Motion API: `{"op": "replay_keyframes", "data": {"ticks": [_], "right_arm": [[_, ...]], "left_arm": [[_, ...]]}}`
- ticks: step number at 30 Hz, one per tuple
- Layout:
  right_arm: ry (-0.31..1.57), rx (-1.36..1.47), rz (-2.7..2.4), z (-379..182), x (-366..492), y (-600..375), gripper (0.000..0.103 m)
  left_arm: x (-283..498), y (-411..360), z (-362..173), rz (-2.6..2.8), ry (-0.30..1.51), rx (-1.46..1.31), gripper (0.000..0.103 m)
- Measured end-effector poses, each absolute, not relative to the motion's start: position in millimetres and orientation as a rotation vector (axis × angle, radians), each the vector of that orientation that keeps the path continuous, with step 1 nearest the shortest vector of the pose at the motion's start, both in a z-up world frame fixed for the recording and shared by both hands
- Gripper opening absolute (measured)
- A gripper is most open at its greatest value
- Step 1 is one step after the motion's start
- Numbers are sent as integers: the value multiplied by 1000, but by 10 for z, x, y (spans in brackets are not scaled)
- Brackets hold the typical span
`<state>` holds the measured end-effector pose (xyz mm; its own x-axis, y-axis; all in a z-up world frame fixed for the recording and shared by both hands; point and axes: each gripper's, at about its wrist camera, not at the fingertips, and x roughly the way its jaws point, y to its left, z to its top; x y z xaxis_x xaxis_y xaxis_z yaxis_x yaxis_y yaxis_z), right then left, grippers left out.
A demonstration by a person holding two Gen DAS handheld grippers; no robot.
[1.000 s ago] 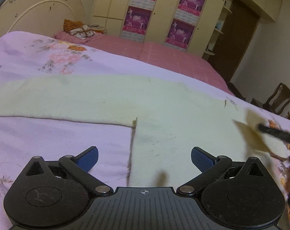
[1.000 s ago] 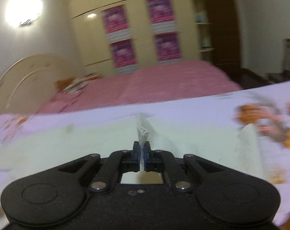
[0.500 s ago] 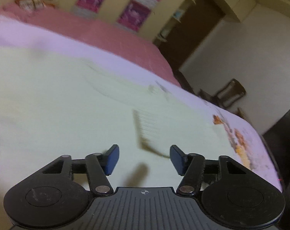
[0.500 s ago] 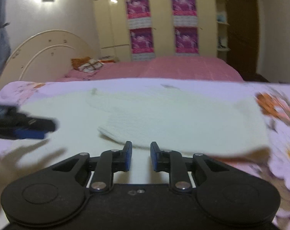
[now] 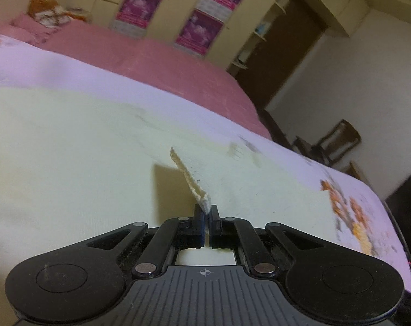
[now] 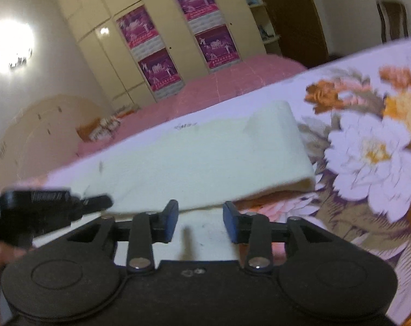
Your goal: Fold small clothes
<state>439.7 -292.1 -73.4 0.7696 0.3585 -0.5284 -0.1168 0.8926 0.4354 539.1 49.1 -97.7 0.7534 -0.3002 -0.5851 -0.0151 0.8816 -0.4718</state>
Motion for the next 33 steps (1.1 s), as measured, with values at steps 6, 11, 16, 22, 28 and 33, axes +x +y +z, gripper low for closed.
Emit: {"op": "replay_keyframes", "data": {"ticks": [6, 11, 16, 22, 28, 33], "right_arm": [[669, 477, 289, -804, 4509, -2851, 38], [689, 518, 297, -863, 4605, -2801, 38], [698, 616, 276, -924, 4699, -2918, 42], [701, 719, 253, -1001, 4764, -3094, 41], [705, 790, 256, -1055, 4776, -3155, 41], [698, 883, 235, -1139, 4786, -3238, 35]], "left_arm": [[5284, 999, -969, -75, 688, -492, 3], [5208, 1236, -1028, -39, 689, -494, 3], [5141, 1383, -1092, -22, 685, -509, 3], [5077, 1578, -1101, -1, 679, -514, 3], [5043, 1698, -1156, 19, 684, -522, 3], [5060, 1711, -1232, 25, 708, -515, 3]]}}
